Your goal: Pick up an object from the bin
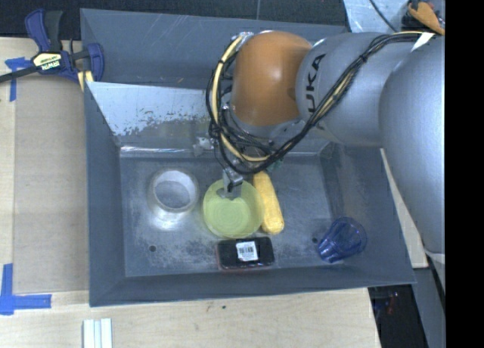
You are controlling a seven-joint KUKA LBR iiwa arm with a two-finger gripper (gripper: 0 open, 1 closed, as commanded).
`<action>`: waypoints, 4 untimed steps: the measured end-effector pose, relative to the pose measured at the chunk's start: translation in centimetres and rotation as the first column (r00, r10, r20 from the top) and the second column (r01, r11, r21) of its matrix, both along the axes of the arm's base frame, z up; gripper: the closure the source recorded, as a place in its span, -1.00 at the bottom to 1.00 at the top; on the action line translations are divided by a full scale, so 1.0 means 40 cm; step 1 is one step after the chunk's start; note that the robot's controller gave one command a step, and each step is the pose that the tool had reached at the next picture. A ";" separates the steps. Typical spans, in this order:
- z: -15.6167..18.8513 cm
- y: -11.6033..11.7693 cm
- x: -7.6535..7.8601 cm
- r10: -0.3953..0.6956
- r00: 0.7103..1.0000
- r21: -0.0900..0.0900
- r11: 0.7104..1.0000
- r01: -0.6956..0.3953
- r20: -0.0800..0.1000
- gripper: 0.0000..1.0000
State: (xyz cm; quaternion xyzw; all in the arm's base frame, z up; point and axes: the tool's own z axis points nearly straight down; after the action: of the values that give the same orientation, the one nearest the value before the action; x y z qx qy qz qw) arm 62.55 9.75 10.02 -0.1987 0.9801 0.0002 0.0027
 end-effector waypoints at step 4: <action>-0.020 0.195 -0.012 -0.360 0.933 -0.017 0.933 0.360 0.016 1.00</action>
Offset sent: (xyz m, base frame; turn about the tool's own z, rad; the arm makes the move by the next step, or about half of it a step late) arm -0.0081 0.0923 -0.0302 0.3639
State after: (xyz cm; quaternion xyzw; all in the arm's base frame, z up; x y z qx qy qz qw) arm 62.08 17.55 9.21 -0.0160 0.9998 -0.0112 0.0070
